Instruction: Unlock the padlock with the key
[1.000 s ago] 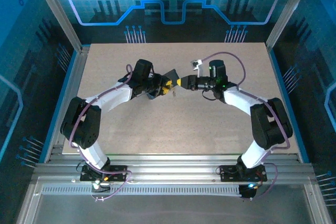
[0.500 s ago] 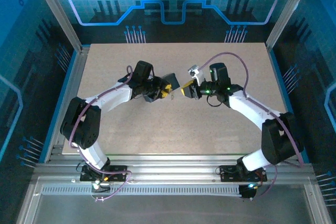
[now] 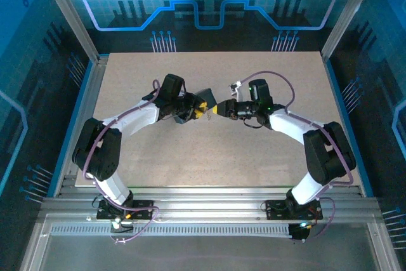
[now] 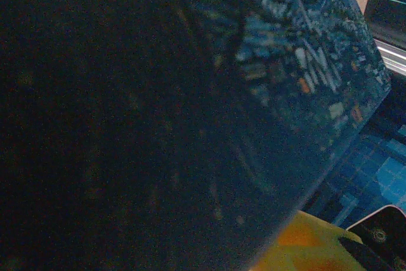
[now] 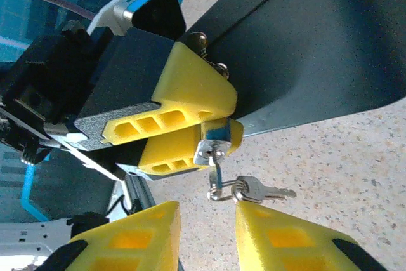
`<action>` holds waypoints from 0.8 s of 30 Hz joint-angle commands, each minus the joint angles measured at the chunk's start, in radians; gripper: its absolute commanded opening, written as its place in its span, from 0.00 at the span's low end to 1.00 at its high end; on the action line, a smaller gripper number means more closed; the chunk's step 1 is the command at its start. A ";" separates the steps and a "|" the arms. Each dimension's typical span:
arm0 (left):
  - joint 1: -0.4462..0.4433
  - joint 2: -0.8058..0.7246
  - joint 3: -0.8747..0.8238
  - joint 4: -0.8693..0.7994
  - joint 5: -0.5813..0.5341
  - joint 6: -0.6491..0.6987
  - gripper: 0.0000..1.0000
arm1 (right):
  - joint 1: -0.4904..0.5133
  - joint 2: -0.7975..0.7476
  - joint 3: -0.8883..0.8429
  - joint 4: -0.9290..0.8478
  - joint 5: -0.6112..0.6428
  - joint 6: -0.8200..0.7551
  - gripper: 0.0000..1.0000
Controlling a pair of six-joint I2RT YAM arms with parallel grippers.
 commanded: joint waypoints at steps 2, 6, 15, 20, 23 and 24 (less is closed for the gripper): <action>-0.003 -0.038 -0.013 0.041 0.013 -0.018 0.00 | 0.024 0.041 0.020 0.043 -0.019 0.068 0.27; -0.002 -0.036 -0.014 0.042 0.013 -0.019 0.00 | 0.035 0.063 0.025 0.066 -0.023 0.073 0.25; -0.003 -0.035 -0.013 0.045 0.013 -0.020 0.00 | 0.049 0.084 0.031 0.098 -0.028 0.097 0.16; -0.002 -0.035 -0.015 0.045 0.013 -0.021 0.00 | 0.055 0.088 0.029 0.146 -0.032 0.109 0.09; -0.005 -0.038 -0.015 0.044 0.012 -0.022 0.00 | 0.062 0.087 0.034 0.142 -0.022 0.094 0.06; -0.004 -0.040 -0.015 0.041 0.012 -0.021 0.00 | 0.064 0.087 0.036 0.141 -0.021 0.090 0.06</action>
